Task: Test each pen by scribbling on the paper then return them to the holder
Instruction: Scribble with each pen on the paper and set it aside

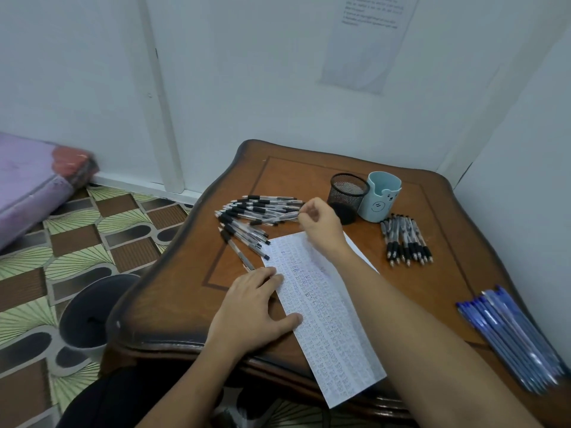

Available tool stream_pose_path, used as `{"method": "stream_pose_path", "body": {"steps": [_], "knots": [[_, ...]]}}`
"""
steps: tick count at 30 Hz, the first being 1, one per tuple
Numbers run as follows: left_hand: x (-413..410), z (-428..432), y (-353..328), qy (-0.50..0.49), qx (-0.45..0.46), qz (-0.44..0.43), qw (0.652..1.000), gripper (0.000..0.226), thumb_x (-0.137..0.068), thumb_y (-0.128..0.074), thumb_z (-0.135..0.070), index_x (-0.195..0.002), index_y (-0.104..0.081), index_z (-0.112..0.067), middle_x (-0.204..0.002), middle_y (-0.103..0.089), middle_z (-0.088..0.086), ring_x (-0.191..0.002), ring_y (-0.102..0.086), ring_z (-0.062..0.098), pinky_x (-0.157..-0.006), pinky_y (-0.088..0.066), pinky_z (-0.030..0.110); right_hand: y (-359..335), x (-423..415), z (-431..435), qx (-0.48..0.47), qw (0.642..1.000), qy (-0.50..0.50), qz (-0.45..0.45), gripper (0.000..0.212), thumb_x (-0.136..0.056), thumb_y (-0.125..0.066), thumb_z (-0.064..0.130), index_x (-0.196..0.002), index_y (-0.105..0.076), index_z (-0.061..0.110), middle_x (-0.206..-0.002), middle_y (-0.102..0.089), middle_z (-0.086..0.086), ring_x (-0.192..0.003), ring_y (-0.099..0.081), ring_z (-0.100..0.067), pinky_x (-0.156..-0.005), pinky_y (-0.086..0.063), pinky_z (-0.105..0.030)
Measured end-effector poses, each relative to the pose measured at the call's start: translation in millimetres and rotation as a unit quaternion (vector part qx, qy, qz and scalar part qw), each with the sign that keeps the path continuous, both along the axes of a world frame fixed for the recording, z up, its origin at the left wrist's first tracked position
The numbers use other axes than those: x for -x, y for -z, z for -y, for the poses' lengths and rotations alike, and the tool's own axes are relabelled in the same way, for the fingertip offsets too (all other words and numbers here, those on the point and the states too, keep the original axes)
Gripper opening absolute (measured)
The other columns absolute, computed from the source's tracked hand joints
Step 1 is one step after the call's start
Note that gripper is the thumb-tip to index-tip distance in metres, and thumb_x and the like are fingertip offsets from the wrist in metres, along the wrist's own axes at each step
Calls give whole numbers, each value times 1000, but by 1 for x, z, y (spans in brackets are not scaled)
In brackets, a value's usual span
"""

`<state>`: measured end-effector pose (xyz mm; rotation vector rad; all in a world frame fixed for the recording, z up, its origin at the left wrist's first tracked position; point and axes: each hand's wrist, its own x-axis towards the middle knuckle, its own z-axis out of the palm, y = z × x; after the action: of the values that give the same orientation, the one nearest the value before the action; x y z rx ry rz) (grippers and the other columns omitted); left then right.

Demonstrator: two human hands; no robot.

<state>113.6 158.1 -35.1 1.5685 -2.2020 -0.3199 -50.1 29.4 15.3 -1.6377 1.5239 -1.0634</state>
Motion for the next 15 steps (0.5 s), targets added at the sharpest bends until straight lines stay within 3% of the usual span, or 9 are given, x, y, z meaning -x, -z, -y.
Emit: {"method": "stream_pose_path", "body": {"steps": [2, 5, 8, 10, 12, 15], "knots": [[0, 0, -1, -1, -7, 5, 1000, 93, -71, -35, -84, -145, -41, -28, -151, -31, -13, -139, -24, 6, -115, -13, 27, -8, 17, -5, -18, 993, 41, 110, 9, -99, -54, 14, -91, -55, 17, -102, -69, -7, -87, -66, -18, -71, -57, -37], [0, 0, -1, 0, -15, 5, 1000, 94, -70, -34, -85, -145, -41, -29, -151, -32, -13, -139, -25, 7, -114, -15, 27, -22, 39, -17, -60, 954, 74, 283, 12, -107, -42, 19, -96, -47, 18, -109, -72, -14, -92, -71, -21, -73, -59, -39], [1, 0, -1, -1, -14, 4, 1000, 90, -73, -42, -83, -144, -43, -28, -151, -34, -11, -138, -29, 8, -113, -18, 28, -32, 58, -32, -69, 929, 108, 347, 15, -110, -31, 27, -100, -41, 23, -90, -74, -10, -80, -74, -28, -76, -61, -45], [1, 0, -1, -3, -16, -2, 1000, 93, -70, -39, -84, -143, -45, -27, -150, -36, -10, -138, -30, 9, -114, -19, 30, -35, 68, -42, -73, 918, 125, 368, 15, -110, -30, 30, -104, -43, 26, -74, -66, -6, -59, -66, -23, -64, -62, -41], [2, 0, -2, -4, -21, 2, 1000, 97, -67, -34, -87, -143, -44, -27, -150, -36, -11, -138, -29, 9, -114, -19, 30, -36, 75, -50, -79, 914, 123, 378, 16, -110, -30, 32, -107, -45, 29, -68, -53, -5, -48, -45, -14, -46, -47, -26], [2, 0, -3, -7, -25, 10, 1000, 99, -65, -30, -88, -143, -43, -29, -150, -35, -13, -138, -28, 7, -114, -18, 29, -33, 84, -57, -89, 918, 98, 374, 16, -109, -32, 31, -108, -48, 30, -67, -47, -4, -46, -29, -9, -39, -25, -18]]}}
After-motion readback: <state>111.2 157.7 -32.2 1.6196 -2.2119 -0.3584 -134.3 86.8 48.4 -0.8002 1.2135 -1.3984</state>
